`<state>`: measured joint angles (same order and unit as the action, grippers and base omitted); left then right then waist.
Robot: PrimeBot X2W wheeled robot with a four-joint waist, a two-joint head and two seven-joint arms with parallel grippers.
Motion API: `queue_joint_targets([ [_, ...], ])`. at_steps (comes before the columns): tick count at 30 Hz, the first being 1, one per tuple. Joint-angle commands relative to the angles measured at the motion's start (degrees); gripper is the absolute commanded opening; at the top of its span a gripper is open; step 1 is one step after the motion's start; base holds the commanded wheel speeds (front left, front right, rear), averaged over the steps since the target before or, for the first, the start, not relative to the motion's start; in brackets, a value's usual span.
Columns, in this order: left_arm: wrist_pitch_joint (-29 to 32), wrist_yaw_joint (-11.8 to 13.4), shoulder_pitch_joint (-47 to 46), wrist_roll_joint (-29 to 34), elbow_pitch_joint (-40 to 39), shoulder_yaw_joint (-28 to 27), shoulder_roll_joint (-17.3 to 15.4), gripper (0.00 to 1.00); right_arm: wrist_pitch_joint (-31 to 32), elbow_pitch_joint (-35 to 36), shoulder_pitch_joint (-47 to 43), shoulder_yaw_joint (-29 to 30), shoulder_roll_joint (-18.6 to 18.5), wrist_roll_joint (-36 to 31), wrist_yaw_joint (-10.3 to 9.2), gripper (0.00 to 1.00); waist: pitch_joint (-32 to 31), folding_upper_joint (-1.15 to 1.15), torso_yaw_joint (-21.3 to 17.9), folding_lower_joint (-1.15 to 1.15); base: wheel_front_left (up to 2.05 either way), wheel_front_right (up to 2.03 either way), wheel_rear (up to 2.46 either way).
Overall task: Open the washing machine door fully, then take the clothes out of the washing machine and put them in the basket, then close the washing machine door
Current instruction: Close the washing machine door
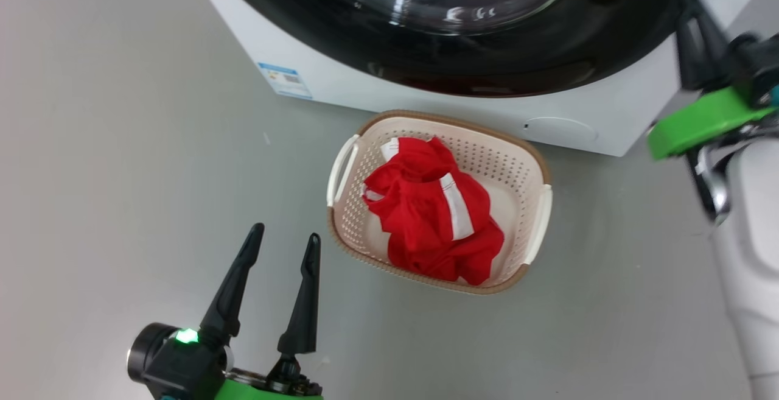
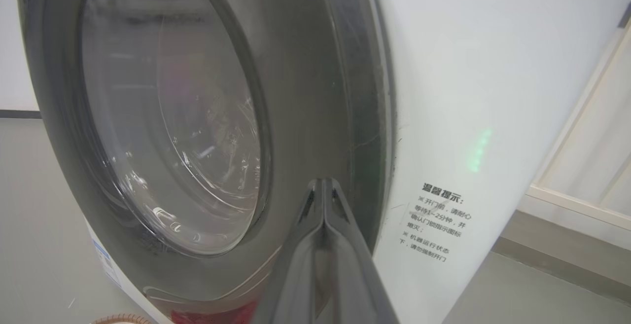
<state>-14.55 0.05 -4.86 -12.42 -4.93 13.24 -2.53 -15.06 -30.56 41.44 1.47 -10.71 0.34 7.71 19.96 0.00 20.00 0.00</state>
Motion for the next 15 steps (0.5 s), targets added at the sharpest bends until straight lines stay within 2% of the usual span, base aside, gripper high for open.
queue_joint_targets([
  [1, -0.45, 0.06, -0.29, -0.83, -0.98, -1.85, -0.35, 1.0, 0.06, 1.81, -1.79, -1.93, 1.15, 0.85, -0.22, 0.88, -1.29, 0.0, -1.7, 0.0, 0.0, 0.0, 0.0],
  [2, -0.45, -0.06, -0.26, -1.2, -0.88, -1.84, -0.35, 1.0, 0.06, 2.11, -2.33, -2.53, 1.31, 1.22, -0.22, 1.0, -1.46, 0.0, -2.16, 0.0, 0.0, 0.0, 0.0],
  [8, -0.45, -0.12, -0.24, -3.44, -0.18, -2.06, -0.35, 1.0, 0.06, 5.24, -6.62, -5.5, 2.55, 2.61, -0.22, 1.0, -2.58, 0.0, -5.11, 0.0, 0.0, 0.0, 0.0],
  [15, -0.45, -0.15, -0.18, -3.76, 0.72, -2.54, -0.35, 1.0, 0.06, 8.72, -12.67, -5.64, 4.21, 3.65, -0.22, 1.0, -4.25, 0.0, -8.69, 0.0, 0.0, 0.0, 0.0],
])
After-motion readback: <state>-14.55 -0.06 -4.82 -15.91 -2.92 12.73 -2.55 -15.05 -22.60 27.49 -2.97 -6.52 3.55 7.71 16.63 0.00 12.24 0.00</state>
